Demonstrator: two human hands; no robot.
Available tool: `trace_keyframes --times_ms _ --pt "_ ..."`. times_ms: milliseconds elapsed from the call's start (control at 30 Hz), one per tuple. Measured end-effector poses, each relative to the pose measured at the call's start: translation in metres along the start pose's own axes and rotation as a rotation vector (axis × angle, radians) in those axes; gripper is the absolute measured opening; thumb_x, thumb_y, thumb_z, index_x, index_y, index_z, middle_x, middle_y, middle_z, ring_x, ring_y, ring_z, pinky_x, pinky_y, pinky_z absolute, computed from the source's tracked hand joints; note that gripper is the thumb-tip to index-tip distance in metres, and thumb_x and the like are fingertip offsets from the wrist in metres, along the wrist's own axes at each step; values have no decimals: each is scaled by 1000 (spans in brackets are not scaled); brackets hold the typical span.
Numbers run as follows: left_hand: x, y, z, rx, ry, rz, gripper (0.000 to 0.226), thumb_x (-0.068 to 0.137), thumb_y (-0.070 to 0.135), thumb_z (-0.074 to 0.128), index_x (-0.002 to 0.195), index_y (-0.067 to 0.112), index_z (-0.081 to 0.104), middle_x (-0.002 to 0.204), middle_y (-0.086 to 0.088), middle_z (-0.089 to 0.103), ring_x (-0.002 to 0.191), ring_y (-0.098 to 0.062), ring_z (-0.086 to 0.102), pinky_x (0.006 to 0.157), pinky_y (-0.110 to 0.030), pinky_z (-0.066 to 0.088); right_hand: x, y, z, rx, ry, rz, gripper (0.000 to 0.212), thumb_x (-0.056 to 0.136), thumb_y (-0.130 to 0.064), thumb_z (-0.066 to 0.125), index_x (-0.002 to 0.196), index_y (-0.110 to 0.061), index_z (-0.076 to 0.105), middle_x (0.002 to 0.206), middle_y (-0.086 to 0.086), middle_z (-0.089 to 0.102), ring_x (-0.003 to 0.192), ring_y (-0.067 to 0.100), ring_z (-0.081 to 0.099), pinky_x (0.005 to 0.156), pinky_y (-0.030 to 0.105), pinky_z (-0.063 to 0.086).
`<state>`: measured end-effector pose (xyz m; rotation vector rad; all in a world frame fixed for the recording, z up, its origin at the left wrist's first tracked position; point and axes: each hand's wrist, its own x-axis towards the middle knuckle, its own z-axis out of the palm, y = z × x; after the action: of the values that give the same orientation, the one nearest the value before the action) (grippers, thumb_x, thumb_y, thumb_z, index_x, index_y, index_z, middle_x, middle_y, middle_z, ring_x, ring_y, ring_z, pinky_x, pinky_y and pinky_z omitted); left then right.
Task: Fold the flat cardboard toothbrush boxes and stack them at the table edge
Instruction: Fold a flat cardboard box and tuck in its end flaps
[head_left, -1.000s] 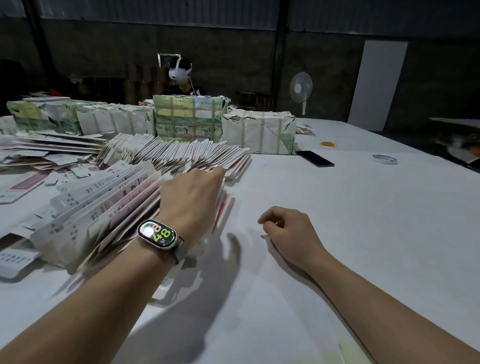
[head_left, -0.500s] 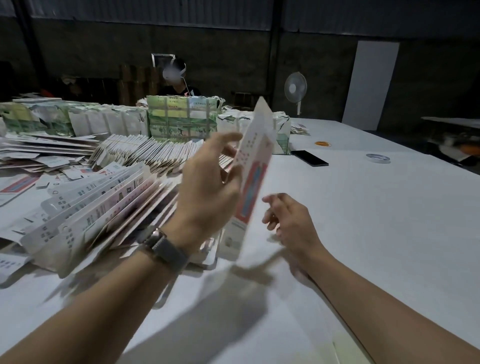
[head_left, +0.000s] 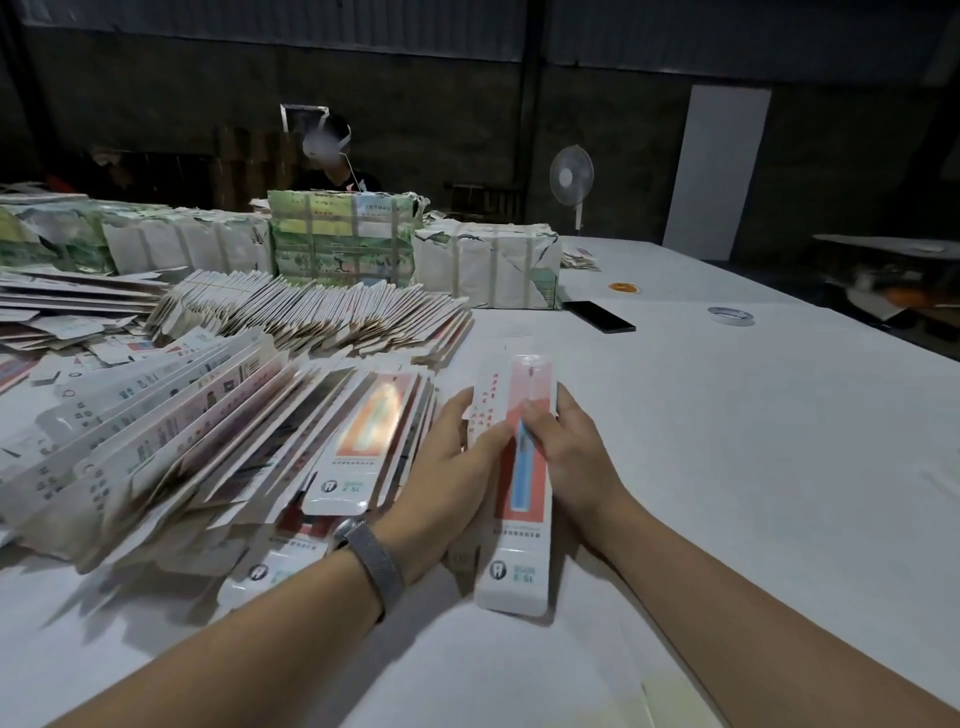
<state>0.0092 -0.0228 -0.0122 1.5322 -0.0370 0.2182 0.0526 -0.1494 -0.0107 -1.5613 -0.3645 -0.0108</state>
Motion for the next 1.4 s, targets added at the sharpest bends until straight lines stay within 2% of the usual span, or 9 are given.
trace_keyframes --times_ms 133,267,500,700,867,1000,1167,1300,1400 --pt "0 5 -7 -192 -50 -55 20 102 27 57 122 26 58 93 -3 78 78 -22 77 60 -27 60 -2 1 4 -30 -52 -40 22 104 -30 50 125 -38 52 107 -6 73 90 17 75 72 27 61" --pt "5 0 -15 -145 -141 -13 34 97 36 64 129 26 58 110 -7 76 95 -28 76 77 -38 62 -5 3 7 -59 -109 -62 30 104 -38 46 134 -39 42 112 -10 69 94 10 73 73 24 59" --pt "11 -3 -23 -147 -162 -19 45 87 43 70 125 23 59 102 -11 77 89 -30 77 71 -34 61 -7 1 10 51 -160 -38 34 87 -58 41 118 -47 50 100 -17 74 94 11 74 70 20 57" --pt "14 0 -25 -165 -106 -69 27 97 33 64 118 17 62 86 -7 77 73 -23 76 62 -28 59 -2 3 6 68 -126 -11 31 104 -49 36 107 -63 64 109 -1 72 101 31 71 89 47 59" --pt "10 -1 -17 -110 -89 -31 30 94 37 65 119 21 58 89 -5 78 77 -23 77 64 -27 60 0 4 5 83 -129 -16 31 107 -37 36 129 -44 56 113 -12 73 102 19 73 80 31 60" --pt "9 -1 -10 -96 -32 -17 41 87 42 70 119 20 55 87 -2 78 76 -21 77 61 -24 59 -2 5 4 26 -107 -33 26 107 -37 34 118 -45 55 101 -17 74 93 14 74 69 21 58" --pt "6 -5 -3 -158 -30 23 24 101 28 59 123 18 56 89 -4 77 77 -20 77 63 -23 58 -2 8 5 -10 -100 -50 26 107 -36 34 121 -43 55 105 -14 73 97 13 73 72 21 58" --pt "6 -9 -3 -36 -53 -20 28 104 39 50 127 23 50 92 -7 75 78 -20 77 66 -25 59 -2 9 10 -47 -143 -39 39 107 -39 36 145 -36 44 122 -14 67 102 10 71 75 22 58" --pt "5 -9 -9 -1 -103 -14 26 104 46 44 122 29 54 86 -2 76 81 -21 77 72 -30 61 -2 8 8 -31 -137 -39 38 107 -38 38 144 -39 41 113 -18 71 98 12 73 70 21 58"
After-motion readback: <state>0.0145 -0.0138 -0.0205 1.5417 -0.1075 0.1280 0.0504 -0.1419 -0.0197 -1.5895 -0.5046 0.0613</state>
